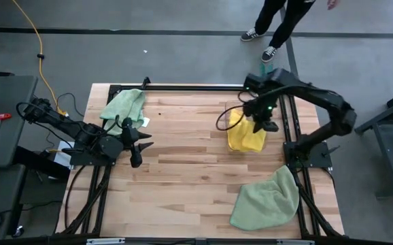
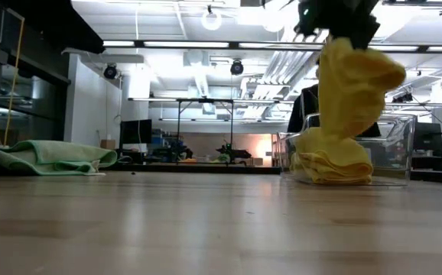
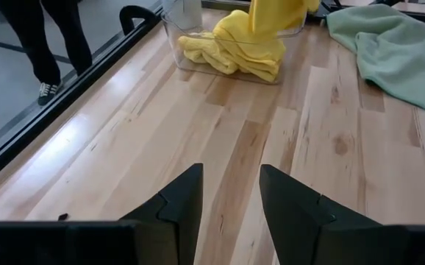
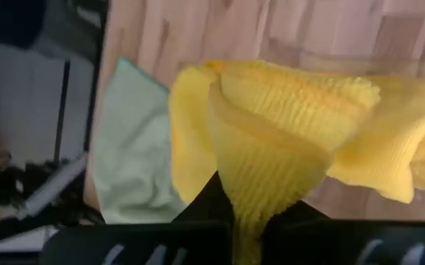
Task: Fold microfiber towels
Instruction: Put the folded yellow microfiber towel into the transparent bin
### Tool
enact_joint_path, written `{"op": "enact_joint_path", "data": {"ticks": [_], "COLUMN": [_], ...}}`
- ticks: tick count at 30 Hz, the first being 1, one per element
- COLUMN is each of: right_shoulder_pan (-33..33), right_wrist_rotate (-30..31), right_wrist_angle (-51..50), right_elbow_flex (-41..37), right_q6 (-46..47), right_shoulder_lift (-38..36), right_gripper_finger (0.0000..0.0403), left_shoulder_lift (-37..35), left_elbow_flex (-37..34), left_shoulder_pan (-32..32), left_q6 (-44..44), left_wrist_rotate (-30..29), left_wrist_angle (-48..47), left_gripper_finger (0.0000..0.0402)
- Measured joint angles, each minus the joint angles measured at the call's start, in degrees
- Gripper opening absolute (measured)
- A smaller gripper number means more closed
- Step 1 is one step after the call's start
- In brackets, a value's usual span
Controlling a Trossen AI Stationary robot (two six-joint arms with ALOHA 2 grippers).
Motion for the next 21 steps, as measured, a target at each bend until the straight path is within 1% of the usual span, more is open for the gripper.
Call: {"op": "enact_joint_path", "data": {"ticks": [3,6,8,11,14,16,19,21], "right_shoulder_pan": [-0.57,-1.44,-2.1,-2.34,-2.27,-2.23,-2.29,-2.29], "right_wrist_rotate": [1.8,5.42,5.82,4.76,5.7,8.16,13.67,16.86], "right_wrist_angle": [-0.44,-0.43,-0.34,-0.47,-0.38,1.26,5.83,7.17], "right_elbow_flex": [0.0,0.0,0.0,0.0,0.0,0.0,0.02,0.02], "right_q6": [-2.55,-3.17,-3.09,-3.48,-6.63,-7.11,-6.73,-6.05], "right_shoulder_lift": [4.1,8.0,10.22,11.0,10.96,11.01,11.97,12.73], "right_gripper_finger": [0.0,0.0,0.0,0.0,0.0,0.0,0.0,0.0], "left_shoulder_lift": [0.0,0.0,0.0,0.0,0.0,0.0,0.01,0.0], "left_elbow_flex": [0.0,0.0,0.0,0.0,0.0,0.0,0.0,0.0], "left_shoulder_pan": [0.0,0.0,0.0,0.0,0.0,0.0,0.0,0.0], "left_q6": [0.0,-0.02,-0.1,-0.82,-1.43,-1.51,-1.51,-1.51], "left_wrist_rotate": [0.0,0.0,0.01,0.03,0.04,0.04,0.04,0.04], "left_wrist_angle": [0.02,0.02,0.02,0.02,0.02,0.04,0.02,0.04], "left_gripper_finger": [0.0127,0.0127,0.0127,0.0127,0.0127,0.0127,0.0127,0.0127]}}
